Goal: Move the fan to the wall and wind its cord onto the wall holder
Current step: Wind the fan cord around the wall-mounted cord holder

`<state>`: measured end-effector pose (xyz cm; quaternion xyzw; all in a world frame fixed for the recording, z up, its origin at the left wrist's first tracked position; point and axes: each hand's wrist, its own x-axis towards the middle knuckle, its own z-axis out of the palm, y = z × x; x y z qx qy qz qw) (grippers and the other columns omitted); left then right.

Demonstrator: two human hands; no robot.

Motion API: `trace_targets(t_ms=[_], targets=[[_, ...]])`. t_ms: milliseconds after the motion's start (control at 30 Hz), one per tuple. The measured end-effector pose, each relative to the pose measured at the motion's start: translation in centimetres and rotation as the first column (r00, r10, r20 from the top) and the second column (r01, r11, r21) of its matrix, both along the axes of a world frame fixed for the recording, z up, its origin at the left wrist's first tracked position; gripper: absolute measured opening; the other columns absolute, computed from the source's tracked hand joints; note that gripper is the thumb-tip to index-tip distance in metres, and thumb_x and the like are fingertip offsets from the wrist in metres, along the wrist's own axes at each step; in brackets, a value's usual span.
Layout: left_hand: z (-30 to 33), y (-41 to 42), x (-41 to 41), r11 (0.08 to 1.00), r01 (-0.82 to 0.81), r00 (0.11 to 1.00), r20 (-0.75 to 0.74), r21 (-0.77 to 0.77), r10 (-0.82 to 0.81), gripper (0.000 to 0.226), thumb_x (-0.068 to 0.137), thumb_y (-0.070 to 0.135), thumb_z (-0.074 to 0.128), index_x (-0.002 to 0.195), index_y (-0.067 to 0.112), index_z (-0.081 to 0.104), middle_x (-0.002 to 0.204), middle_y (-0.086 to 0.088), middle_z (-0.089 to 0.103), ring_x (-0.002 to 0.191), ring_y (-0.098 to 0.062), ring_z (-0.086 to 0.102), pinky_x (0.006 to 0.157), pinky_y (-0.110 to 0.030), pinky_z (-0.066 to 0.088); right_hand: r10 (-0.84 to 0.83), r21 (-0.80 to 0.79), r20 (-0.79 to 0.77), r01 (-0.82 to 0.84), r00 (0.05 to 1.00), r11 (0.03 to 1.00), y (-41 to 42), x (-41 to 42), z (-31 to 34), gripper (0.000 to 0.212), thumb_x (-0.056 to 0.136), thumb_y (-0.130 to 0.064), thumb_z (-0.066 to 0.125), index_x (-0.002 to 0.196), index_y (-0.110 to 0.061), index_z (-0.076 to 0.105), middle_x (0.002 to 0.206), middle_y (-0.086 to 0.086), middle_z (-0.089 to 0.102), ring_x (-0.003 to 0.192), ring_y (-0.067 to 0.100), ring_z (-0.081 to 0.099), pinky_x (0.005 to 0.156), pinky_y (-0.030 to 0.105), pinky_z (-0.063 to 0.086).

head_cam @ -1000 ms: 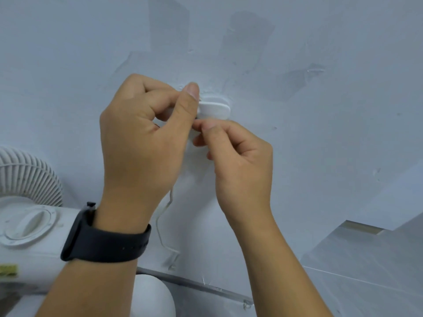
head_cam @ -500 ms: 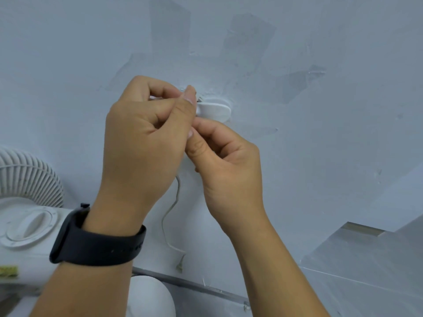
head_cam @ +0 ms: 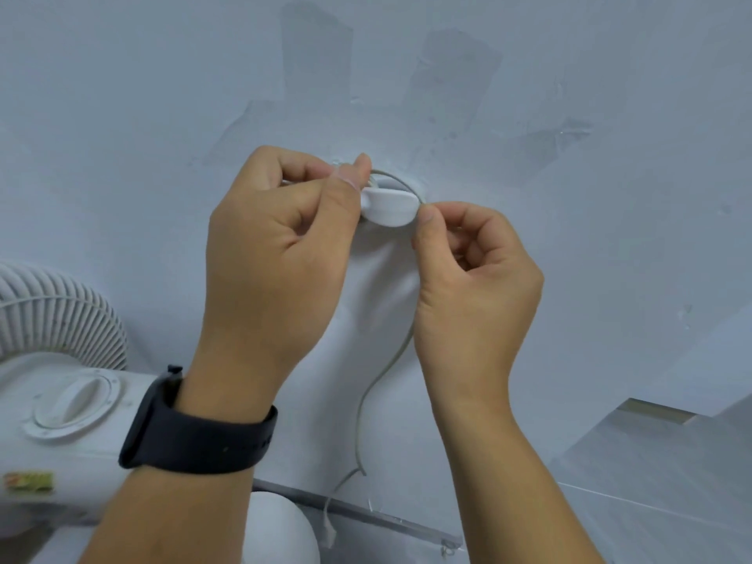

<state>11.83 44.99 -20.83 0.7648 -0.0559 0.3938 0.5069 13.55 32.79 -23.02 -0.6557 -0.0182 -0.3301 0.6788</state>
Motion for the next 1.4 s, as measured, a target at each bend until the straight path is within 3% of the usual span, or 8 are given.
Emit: trace_targets(t_ms=[233, 433, 667, 867, 1033, 1167, 1267, 1400], targets=[[0.0, 0.5, -0.1, 0.994, 0.064, 0.998, 0.029, -0.089, -0.062, 0.029, 0.103, 0.029, 0.056, 0.084, 0.033, 0.078, 0.104, -0.001, 0.073, 0.098, -0.012, 0.073, 0.088, -0.050, 0.060, -0.023, -0.013, 0.006, 0.023, 1.000, 1.000, 0.1, 0.3, -0.3, 0.006, 0.095, -0.022, 0.073, 0.089, -0.019, 0.075, 0.074, -0.002, 0.075, 0.068, 0.011, 0.068, 0.066, 0.019, 0.051], [0.2, 0.5, -0.1, 0.990, 0.070, 0.997, 0.025, -0.120, -0.068, 0.027, 0.103, 0.030, 0.055, 0.093, 0.046, 0.073, 0.106, 0.003, 0.074, 0.101, -0.007, 0.072, 0.092, -0.046, 0.060, 0.164, -0.199, -0.072, -0.176, 0.984, 0.964, 1.1, 0.5, -2.0, 0.005, 0.093, -0.015, 0.075, 0.090, -0.016, 0.079, 0.073, -0.008, 0.074, 0.066, 0.003, 0.065, 0.069, 0.025, 0.053], [-0.1, 0.7, 0.1, 0.996, 0.023, 0.999, 0.051, -0.086, -0.019, 0.025, 0.100, 0.020, 0.057, 0.100, 0.037, 0.075, 0.105, 0.009, 0.074, 0.100, -0.009, 0.072, 0.088, -0.042, 0.061, 0.215, -0.215, -0.056, -0.222, 0.975, 0.951, 1.5, 0.3, -1.9, 0.005, 0.091, -0.014, 0.077, 0.090, -0.015, 0.082, 0.077, -0.009, 0.077, 0.060, -0.002, 0.060, 0.066, 0.018, 0.047], [-0.7, 1.4, 0.4, 0.965, -0.049, 0.999, -0.027, -0.259, 0.044, 0.026, 0.088, 0.013, 0.071, 0.105, 0.026, 0.057, 0.116, -0.014, 0.067, 0.078, -0.016, 0.077, 0.084, -0.048, 0.063, 0.349, -0.067, -0.098, -0.356, 0.932, 0.932, 1.1, -0.1, -1.3, 0.006, 0.091, -0.010, 0.077, 0.093, -0.014, 0.081, 0.082, 0.001, 0.081, 0.074, 0.011, 0.074, 0.071, 0.017, 0.056], [-0.7, 1.3, -0.4, 0.978, 0.035, 0.987, -0.146, -0.207, -0.067, 0.036, 0.081, 0.021, 0.075, 0.094, 0.035, 0.046, 0.112, -0.026, 0.065, 0.071, -0.012, 0.075, 0.076, -0.040, 0.064, 0.450, 0.171, -0.151, -0.425, 0.880, 0.889, 1.1, -0.2, -1.1, 0.010, 0.092, -0.005, 0.075, 0.100, -0.005, 0.080, 0.062, -0.014, 0.068, 0.048, -0.003, 0.057, 0.056, 0.007, 0.042], [-0.7, 1.8, -0.7, 0.976, 0.121, 0.964, -0.212, -0.181, -0.159, 0.032, 0.084, 0.020, 0.081, 0.099, 0.025, 0.052, 0.118, -0.006, 0.060, 0.073, -0.015, 0.076, 0.060, -0.031, 0.064, 0.478, 0.251, -0.139, -0.436, 0.867, 0.864, 1.3, -0.5, -0.6, 0.008, 0.091, -0.004, 0.074, 0.095, -0.007, 0.080, 0.073, 0.000, 0.074, 0.049, -0.002, 0.055, 0.055, 0.012, 0.041], [-0.7, 2.3, -0.8, 0.992, 0.101, 0.961, -0.252, -0.080, -0.118, 0.032, 0.083, 0.029, 0.083, 0.099, 0.029, 0.055, 0.103, 0.012, 0.062, 0.072, -0.020, 0.071, 0.055, -0.023, 0.055, 0.452, 0.240, -0.141, -0.413, 0.881, 0.879, 1.6, -0.6, -0.4, 0.011, 0.091, -0.005, 0.072, 0.087, -0.010, 0.081, 0.080, 0.008, 0.079, 0.053, 0.002, 0.052, 0.055, 0.018, 0.040], [-0.5, 3.6, -0.7, 1.000, -0.006, 0.947, -0.320, 0.020, 0.012, 0.016, 0.085, 0.033, 0.082, 0.086, 0.029, 0.067, 0.076, 0.008, 0.073, 0.051, -0.006, 0.062, 0.055, -0.026, 0.050, 0.430, 0.233, -0.171, -0.387, 0.887, 0.892, 1.6, -0.7, -0.3, 0.018, 0.092, -0.005, 0.067, 0.083, -0.014, 0.080, 0.084, 0.007, 0.082, 0.056, 0.002, 0.054, 0.057, 0.019, 0.040]])
